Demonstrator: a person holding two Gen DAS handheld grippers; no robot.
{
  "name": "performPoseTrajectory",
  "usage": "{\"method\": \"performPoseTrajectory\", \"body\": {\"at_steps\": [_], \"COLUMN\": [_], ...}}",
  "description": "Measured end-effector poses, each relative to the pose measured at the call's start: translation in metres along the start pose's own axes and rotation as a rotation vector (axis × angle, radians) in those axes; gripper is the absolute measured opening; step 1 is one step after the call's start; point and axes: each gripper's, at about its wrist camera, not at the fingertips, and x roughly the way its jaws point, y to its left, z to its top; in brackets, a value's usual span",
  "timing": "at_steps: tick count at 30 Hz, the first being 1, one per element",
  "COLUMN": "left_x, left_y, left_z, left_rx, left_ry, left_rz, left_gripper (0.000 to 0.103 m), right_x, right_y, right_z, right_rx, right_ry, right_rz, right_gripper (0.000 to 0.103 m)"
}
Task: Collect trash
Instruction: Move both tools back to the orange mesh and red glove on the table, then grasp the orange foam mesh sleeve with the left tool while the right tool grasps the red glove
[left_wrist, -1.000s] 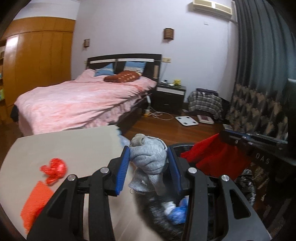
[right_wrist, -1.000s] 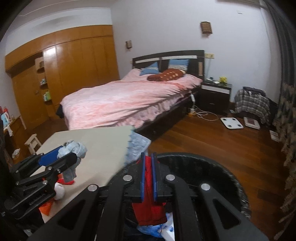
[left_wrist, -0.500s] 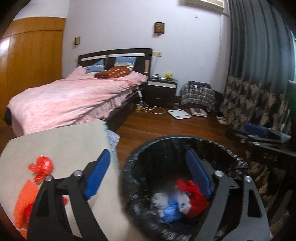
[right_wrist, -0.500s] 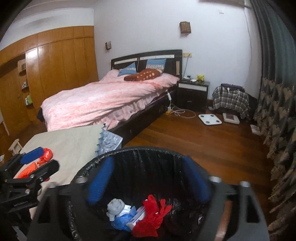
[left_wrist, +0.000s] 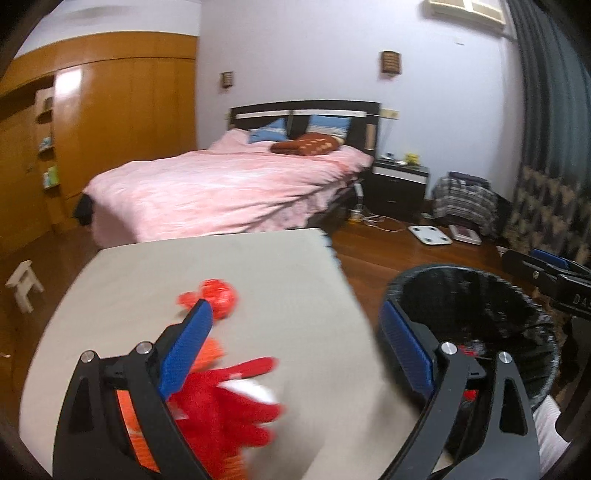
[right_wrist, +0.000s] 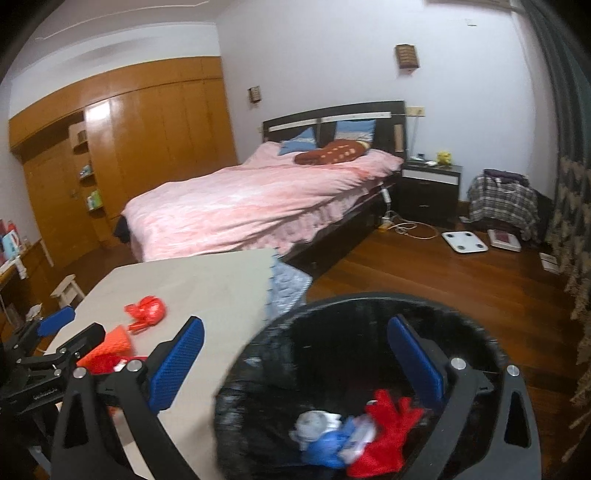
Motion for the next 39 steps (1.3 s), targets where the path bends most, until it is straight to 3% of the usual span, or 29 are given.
{"method": "performPoseTrajectory", "body": {"at_steps": [8, 14, 30, 39], "left_x": [-0.014, -0.015, 0.011, 0.029], "left_y": [0.062, 0.089, 0.114, 0.119], "left_z": [-0.011, -0.023, -0.063, -0.072], "left_rx": [-0.048, -0.063, -0.086, -0.105], "left_ry": [0.013, 0.046, 0.152, 0.204], "left_rz": [0.145, 0.191, 0.196, 0.177], "left_gripper": [0.090, 0.082, 0.072, 0.054], "right_x": [0.022, 0.035, 0.054, 0.062], "right_y": [0.065, 0.096, 0.122, 0.124], "right_z": [-0.011, -0.024, -0.043, -0.047], "right_rx": [-0.080, -0.126, -0.172, -0.178], "right_ry": [0.029, 0.061, 0.117, 0.138], "right_rz": [0.113, 0.166, 0.186, 0.189], "right_gripper": [0.097, 0.097, 0.097, 0.097]}}
